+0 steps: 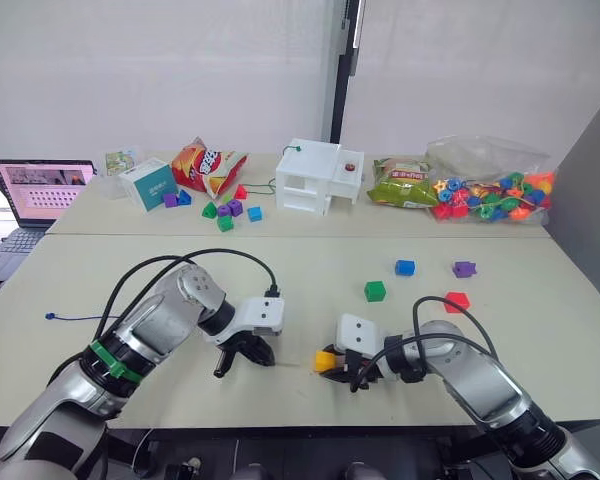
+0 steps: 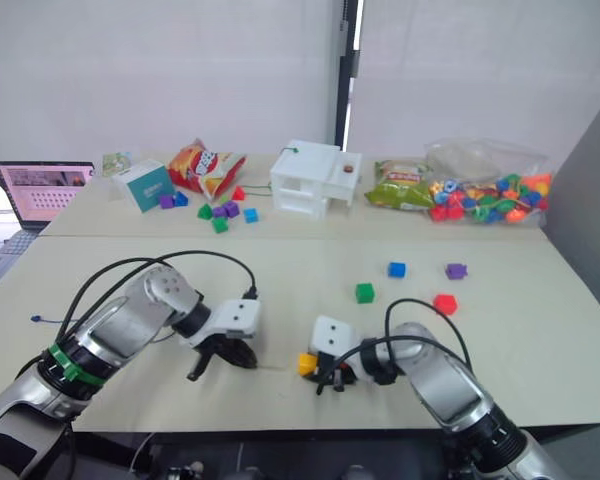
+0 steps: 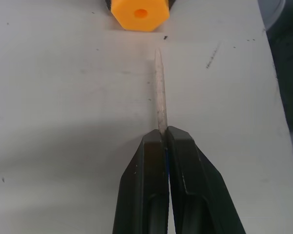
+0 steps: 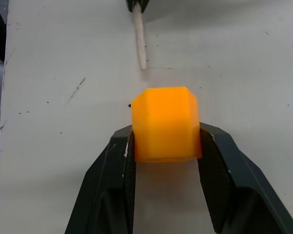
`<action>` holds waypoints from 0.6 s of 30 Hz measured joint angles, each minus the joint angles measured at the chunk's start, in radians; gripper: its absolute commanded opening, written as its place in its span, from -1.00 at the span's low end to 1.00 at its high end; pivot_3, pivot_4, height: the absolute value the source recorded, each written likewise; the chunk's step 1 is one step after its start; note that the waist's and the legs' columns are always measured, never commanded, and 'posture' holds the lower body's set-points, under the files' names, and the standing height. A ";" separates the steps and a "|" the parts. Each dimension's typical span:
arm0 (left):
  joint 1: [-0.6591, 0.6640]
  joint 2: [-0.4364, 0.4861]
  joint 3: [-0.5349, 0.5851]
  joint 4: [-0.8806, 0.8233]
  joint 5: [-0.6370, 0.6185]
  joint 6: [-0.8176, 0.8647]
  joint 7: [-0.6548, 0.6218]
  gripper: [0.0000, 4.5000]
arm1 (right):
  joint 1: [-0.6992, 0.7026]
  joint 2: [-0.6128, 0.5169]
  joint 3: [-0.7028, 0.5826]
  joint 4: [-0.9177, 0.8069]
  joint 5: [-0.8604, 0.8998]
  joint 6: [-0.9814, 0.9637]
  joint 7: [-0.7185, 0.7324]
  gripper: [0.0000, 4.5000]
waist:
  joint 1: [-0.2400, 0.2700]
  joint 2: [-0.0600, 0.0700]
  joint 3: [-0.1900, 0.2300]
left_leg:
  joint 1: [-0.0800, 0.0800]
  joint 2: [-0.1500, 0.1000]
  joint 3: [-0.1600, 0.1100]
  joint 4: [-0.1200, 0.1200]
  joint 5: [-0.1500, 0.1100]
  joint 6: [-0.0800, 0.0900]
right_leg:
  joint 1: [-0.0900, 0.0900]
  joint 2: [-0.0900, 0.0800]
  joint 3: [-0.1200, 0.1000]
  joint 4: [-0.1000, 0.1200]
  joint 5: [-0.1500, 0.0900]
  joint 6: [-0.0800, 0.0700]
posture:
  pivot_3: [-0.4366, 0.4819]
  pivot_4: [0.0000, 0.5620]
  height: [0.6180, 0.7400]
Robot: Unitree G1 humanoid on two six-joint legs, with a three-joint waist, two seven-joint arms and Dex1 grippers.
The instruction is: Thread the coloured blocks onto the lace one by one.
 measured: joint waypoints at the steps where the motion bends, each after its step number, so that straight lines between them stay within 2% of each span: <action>1: -0.010 -0.015 -0.003 0.006 0.001 0.003 0.007 -1.00 | -0.001 -0.003 0.000 -0.001 -0.001 0.000 0.002 -0.43 | 0.000 0.000 0.000 | 0.000 0.000 0.000 0.000 0.000 0.000 | 0.000 0.000 0.000 0.000 0.000 0.000 | -0.05 -0.47 1.00; 18: -0.034 -0.037 -0.025 -0.027 -0.002 0.061 0.017 -1.00 | -0.002 -0.006 0.002 -0.003 -0.009 -0.004 0.012 -0.43 | 0.000 0.000 0.000 | 0.000 0.000 0.000 0.000 0.000 0.000 | 0.000 0.000 0.000 0.000 0.000 0.000 | -0.05 -0.47 1.00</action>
